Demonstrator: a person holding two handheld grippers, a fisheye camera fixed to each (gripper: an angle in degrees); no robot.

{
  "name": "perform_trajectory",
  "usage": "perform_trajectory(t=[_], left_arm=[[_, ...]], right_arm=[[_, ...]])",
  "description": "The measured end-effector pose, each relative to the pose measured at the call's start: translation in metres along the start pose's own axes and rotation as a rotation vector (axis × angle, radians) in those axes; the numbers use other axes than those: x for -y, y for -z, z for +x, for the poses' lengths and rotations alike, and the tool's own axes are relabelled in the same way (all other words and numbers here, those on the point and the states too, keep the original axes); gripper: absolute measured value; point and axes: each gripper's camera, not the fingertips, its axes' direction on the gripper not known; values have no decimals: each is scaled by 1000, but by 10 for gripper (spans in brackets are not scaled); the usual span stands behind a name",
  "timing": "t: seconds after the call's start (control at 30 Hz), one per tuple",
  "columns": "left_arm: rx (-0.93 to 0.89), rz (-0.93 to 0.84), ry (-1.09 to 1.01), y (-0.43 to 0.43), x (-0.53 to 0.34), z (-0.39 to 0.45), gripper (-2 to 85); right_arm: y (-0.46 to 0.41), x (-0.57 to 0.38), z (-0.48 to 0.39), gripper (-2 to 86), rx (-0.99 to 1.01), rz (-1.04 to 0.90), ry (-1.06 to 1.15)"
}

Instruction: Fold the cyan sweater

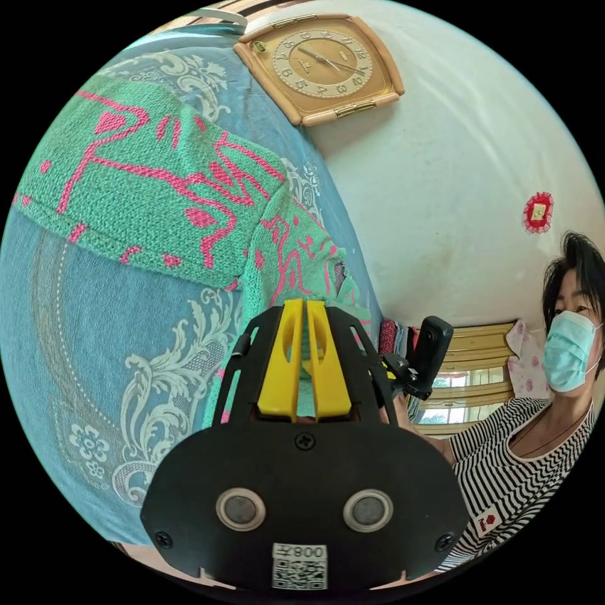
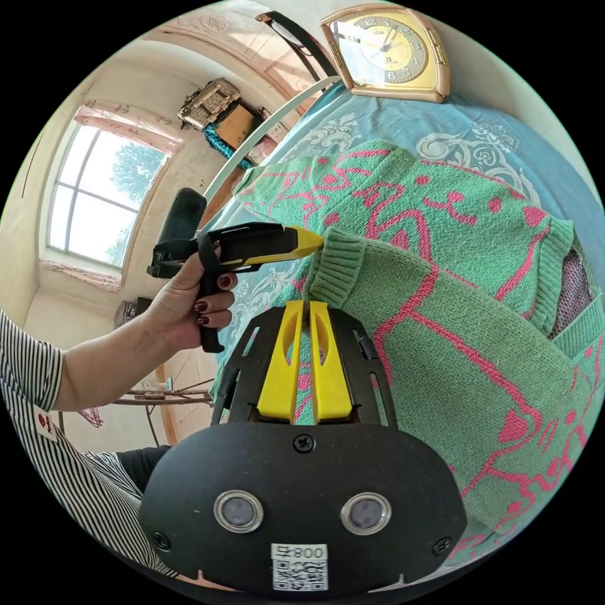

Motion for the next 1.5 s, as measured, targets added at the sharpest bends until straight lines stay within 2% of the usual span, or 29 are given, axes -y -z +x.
perform_trajectory(t=[0.1, 0.17, 0.23, 0.3, 0.33, 0.43, 0.5, 0.63, 0.77, 0.8, 0.93, 1.07, 1.2, 1.37, 1.5], left_arm=[[98, 27, -35, 3, -5, 8, 4], [214, 88, -77, 7, -10, 20, 2], [249, 110, -103, 5, -12, 28, 2], [171, 64, -168, -9, -9, 33, 1], [145, -16, -184, -26, -7, 32, 1], [314, -125, -186, -61, -8, 25, 1], [346, -137, -185, -71, -10, 19, 0], [323, -101, -153, -81, -20, 15, 1], [321, -67, -175, -87, -37, 31, 1], [314, -66, -190, -88, -41, 35, 1], [418, -200, -222, -122, -60, 38, 1], [363, -157, -204, -132, -71, 46, 1], [275, -169, -307, -162, -80, 87, 1], [71, -350, -480, -292, -87, 157, 1], [-13, -452, -584, -399, -90, 209, 1]], right_arm=[[-18, 10, 2, 19, -49, -42, 22], [-24, 14, 11, 20, -33, -42, 0], [-27, 15, 17, 21, -15, -45, -10], [-25, 14, 22, 21, 3, -30, -21], [-23, 13, 24, 21, 12, -24, -31], [-10, 6, 26, 17, 43, 7, -36], [1, -2, 27, 13, 73, 25, -29], [14, -19, 38, 4, 1, 67, -78], [-19, -22, 54, 2, -16, -44, -86], [-18, -23, 55, 2, -10, -18, -91], [-11, -29, 62, 5, 34, -30, -108], [38, -63, 69, 2, 41, 67, -160], [104, -118, 90, 1, -130, 174, -261], [168, -195, 134, 0, -351, 238, -464], [182, -228, 149, 0, -507, 236, -534]])
